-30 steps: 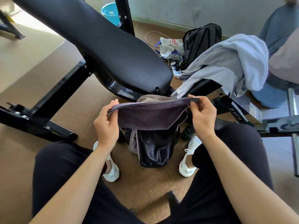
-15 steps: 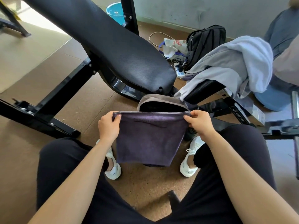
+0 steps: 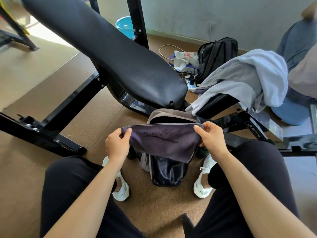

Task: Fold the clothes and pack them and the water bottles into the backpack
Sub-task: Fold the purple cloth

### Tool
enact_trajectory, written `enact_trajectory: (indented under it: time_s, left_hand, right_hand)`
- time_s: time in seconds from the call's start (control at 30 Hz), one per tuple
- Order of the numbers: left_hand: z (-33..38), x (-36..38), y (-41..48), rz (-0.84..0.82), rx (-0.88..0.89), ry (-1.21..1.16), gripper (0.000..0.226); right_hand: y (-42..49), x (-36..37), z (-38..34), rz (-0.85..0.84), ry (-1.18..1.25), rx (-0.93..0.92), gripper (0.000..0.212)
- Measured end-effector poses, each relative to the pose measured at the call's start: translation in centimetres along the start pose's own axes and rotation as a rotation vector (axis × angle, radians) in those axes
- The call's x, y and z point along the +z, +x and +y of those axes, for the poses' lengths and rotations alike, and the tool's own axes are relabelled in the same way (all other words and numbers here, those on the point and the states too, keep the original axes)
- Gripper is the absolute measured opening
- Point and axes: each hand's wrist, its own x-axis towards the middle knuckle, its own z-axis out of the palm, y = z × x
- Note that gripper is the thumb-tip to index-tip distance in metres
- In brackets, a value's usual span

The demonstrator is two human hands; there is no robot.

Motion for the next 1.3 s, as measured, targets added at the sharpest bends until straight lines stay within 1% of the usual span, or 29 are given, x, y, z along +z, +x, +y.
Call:
enact_trajectory:
  time_s: [0.07, 0.13, 0.2, 0.27, 0.3, 0.47, 0.57, 0.63, 0.67, 0.77, 0.83, 0.9, 0.97, 1.0, 1.07, 1.13, 1.2, 1.3]
  left_hand:
    - [0.3, 0.1, -0.2, -0.005, 0.067, -0.043, 0.025]
    - [0.7, 0.2, -0.5, -0.033, 0.129, -0.111, 0.024]
    - [1.3, 0.5, -1.4, -0.116, 0.157, -0.186, 0.023]
    - [1.8, 0.8, -2.3, -0.234, 0.165, -0.282, 0.009]
    - [2.0, 1.0, -2.7, -0.289, 0.176, -0.313, 0.006]
    - [3.5, 1.9, -4.9, -0.507, 0.229, -0.423, 0.004]
    - [3.7, 2.5, -5.4, -0.561, 0.257, -0.441, 0.009]
    - [3.8, 2.5, -5.3, -0.579, 0.251, -0.462, 0.014]
    - [3.8, 2.3, -5.2, -0.591, 0.244, -0.473, 0.017]
    - [4.0, 2.2, -5.1, -0.646, 0.253, -0.486, 0.017]
    - [4.1, 2.2, -5.2, -0.676, 0.271, -0.48, 0.017]
    - [4.1, 2.1, -5.2, -0.697, 0.283, -0.478, 0.019]
    - [4.1, 1.9, -5.0, -0.724, 0.301, -0.482, 0.023]
    - [4.1, 1.8, -4.9, -0.737, 0.311, -0.476, 0.024]
    - [4.1, 1.6, -5.0, -0.756, 0.32, -0.465, 0.024]
    - [4.0, 1.6, -5.2, -0.772, 0.323, -0.457, 0.025]
    - [3.6, 1.9, -5.2, -0.778, 0.331, -0.437, 0.03]
    - [2.8, 2.6, -5.2, -0.762, 0.349, -0.396, 0.029]
  right_hand:
    - [-0.9, 0.4, -0.7, -0.031, 0.044, -0.052, 0.023]
    - [-1.7, 0.8, -1.3, -0.1, 0.081, -0.089, 0.022]
    - [-2.3, 1.2, -1.5, -0.172, 0.106, -0.096, 0.021]
    - [-2.8, 1.8, -1.6, -0.252, 0.13, -0.093, 0.018]
    - [-3.1, 2.1, -1.7, -0.296, 0.144, -0.091, 0.015]
    - [-4.4, 3.7, -1.9, -0.475, 0.209, -0.063, 0.013]
    - [-4.8, 3.8, -2.1, -0.559, 0.228, -0.039, 0.016]
    - [-4.8, 3.6, -2.2, -0.56, 0.246, -0.041, 0.027]
    - [-4.8, 3.6, -2.3, -0.542, 0.23, -0.07, 0.029]
    - [-5.0, 3.9, -2.3, -0.432, 0.036, -0.285, 0.024]
    - [-4.9, 3.9, -2.3, -0.382, -0.064, -0.386, 0.026]
    - [-4.7, 3.7, -2.5, -0.392, -0.111, -0.446, 0.039]
    - [-4.4, 3.4, -2.7, -0.468, -0.19, -0.466, 0.054]
    - [-4.4, 3.2, -2.8, -0.519, -0.211, -0.453, 0.054]
    - [-4.3, 3.0, -2.9, -0.569, -0.225, -0.433, 0.038]
    - [-4.4, 2.7, -3.0, -0.548, -0.198, -0.374, 0.022]
    - [-4.4, 2.5, -3.2, -0.53, -0.166, -0.325, 0.015]
    - [-4.4, 2.4, -3.2, -0.512, -0.139, -0.308, 0.01]
